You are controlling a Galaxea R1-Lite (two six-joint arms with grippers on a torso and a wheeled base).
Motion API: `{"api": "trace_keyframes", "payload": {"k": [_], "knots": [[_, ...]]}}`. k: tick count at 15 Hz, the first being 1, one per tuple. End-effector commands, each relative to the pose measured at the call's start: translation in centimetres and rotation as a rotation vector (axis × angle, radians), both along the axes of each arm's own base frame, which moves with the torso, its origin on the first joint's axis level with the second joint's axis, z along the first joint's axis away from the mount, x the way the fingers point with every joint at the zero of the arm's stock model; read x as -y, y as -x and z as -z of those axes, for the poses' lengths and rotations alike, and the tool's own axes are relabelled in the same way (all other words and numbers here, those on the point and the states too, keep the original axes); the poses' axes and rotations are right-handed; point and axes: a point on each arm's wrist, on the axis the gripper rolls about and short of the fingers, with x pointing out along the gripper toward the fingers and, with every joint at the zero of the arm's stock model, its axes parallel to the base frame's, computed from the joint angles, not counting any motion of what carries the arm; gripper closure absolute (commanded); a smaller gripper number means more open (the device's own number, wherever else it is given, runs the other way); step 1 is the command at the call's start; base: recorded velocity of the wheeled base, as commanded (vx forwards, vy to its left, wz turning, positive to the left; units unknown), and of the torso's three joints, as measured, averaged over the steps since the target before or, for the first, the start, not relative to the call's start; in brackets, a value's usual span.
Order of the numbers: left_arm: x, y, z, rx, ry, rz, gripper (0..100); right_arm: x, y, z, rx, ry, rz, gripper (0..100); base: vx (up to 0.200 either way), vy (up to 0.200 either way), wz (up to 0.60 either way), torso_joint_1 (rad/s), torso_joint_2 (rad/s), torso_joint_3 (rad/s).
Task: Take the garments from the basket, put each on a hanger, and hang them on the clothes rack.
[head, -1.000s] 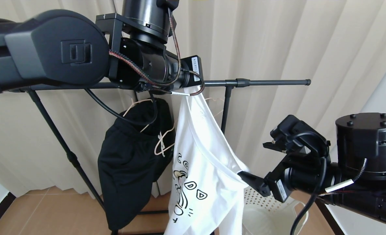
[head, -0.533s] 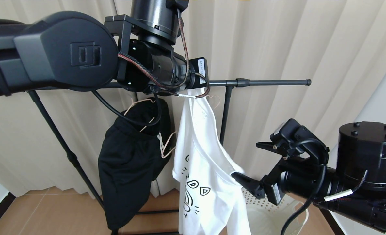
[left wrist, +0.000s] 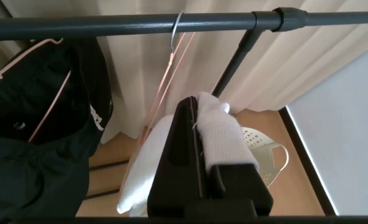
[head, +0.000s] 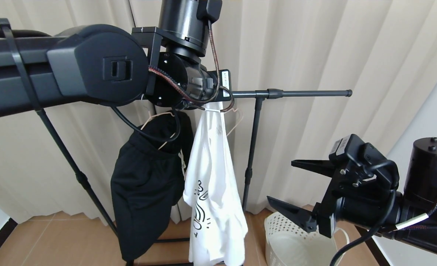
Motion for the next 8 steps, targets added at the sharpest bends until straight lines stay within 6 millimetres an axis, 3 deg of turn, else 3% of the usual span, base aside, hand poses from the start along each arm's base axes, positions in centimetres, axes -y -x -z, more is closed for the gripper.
{"api": "trace_keyframes", "payload": {"k": [1, 4, 6, 8], "knots": [[0.3, 0.0, 0.2, -0.005, -0.004, 0.005, 100, -0.3, -0.5, -0.2, -0.005, -0.016, 0.008, 0, 0.0, 0.0, 0.0, 0.0, 0.0, 0.0], [0.5, 0.3, 0.2, -0.005, -0.008, 0.015, 100, -2.3, -1.3, -0.7, -0.056, -0.149, 0.052, 0, 0.0, 0.0, 0.0, 0.0, 0.0, 0.0], [0.8, 0.5, 0.3, -0.006, -0.01, 0.022, 100, -6.1, -1.6, -1.8, -0.072, -0.281, 0.199, 0, 0.0, 0.0, 0.0, 0.0, 0.0, 0.0], [1.1, 0.8, 0.2, -0.002, -0.011, 0.025, 100, -7.7, -2.7, -2.3, -0.064, -0.336, 0.3, 0, 0.0, 0.0, 0.0, 0.0, 0.0, 0.0]]}}
